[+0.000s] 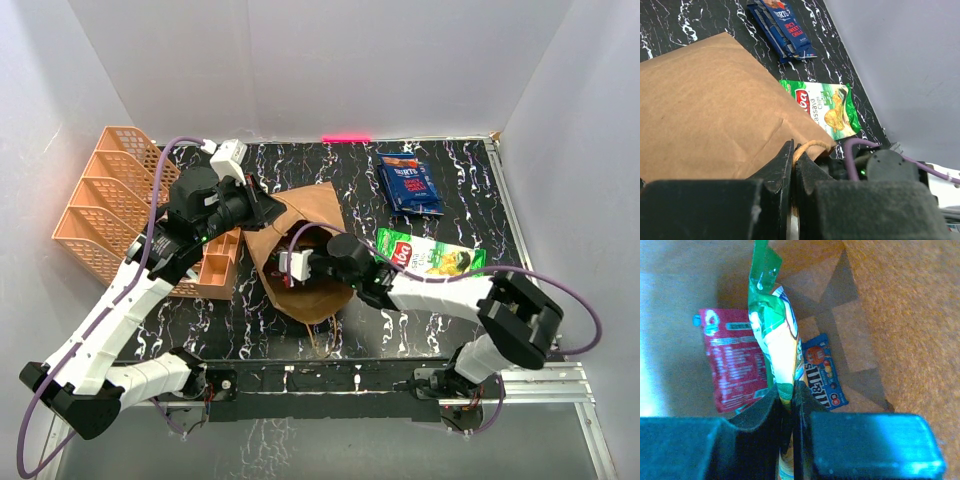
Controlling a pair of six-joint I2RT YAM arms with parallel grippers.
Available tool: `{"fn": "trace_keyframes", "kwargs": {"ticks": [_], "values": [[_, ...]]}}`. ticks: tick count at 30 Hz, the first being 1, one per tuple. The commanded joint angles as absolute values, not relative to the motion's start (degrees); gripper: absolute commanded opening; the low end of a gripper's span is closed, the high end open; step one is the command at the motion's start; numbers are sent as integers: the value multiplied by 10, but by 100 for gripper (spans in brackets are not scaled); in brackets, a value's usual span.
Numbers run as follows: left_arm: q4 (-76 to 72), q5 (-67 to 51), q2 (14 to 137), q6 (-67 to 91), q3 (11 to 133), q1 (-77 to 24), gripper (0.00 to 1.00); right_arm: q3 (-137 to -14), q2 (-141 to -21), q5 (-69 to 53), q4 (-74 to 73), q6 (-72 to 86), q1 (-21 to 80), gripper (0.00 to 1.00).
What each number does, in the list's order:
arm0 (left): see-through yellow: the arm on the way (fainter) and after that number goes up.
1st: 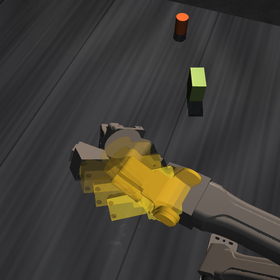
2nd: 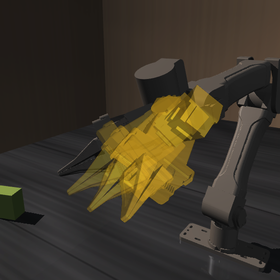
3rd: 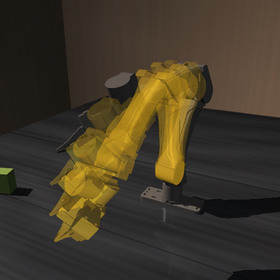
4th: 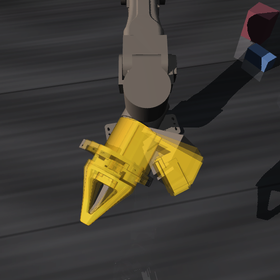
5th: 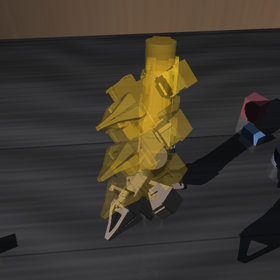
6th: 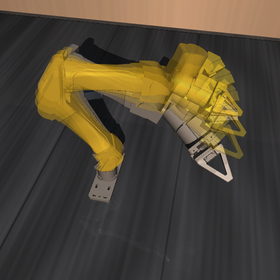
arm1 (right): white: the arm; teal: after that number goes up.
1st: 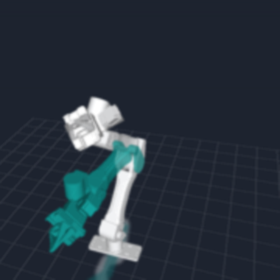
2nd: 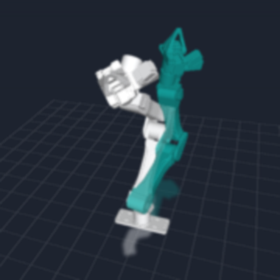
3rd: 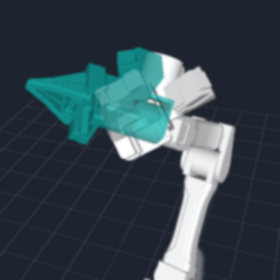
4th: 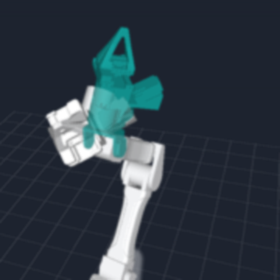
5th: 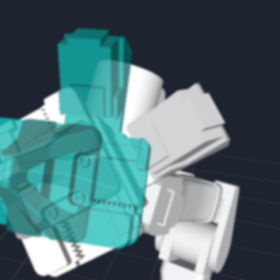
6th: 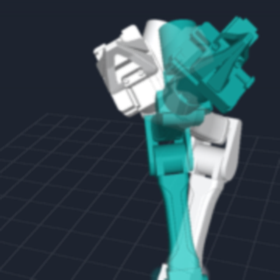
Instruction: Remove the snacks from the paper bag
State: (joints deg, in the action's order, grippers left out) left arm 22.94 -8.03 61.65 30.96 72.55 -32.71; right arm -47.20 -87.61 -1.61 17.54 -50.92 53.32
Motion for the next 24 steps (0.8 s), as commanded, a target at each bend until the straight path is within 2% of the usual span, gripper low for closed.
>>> {"fn": "trace_keyframes", "kwargs": {"ticks": [1,8,15,20,24], "values": [[215,-62,608,320,733,-324,0,-442,-791,-54,181,-446,544,8],[213,-49,606,318,729,-324,0,-416,-632,-157,72,-397,545,8],[193,-39,597,308,712,-324,0,-495,-499,-227,-140,-356,545,8],[181,-39,596,300,705,-324,0,-572,-436,-237,-255,-320,545,8],[181,-29,595,300,700,-324,0,-615,-403,-157,-227,-211,545,8]]}}
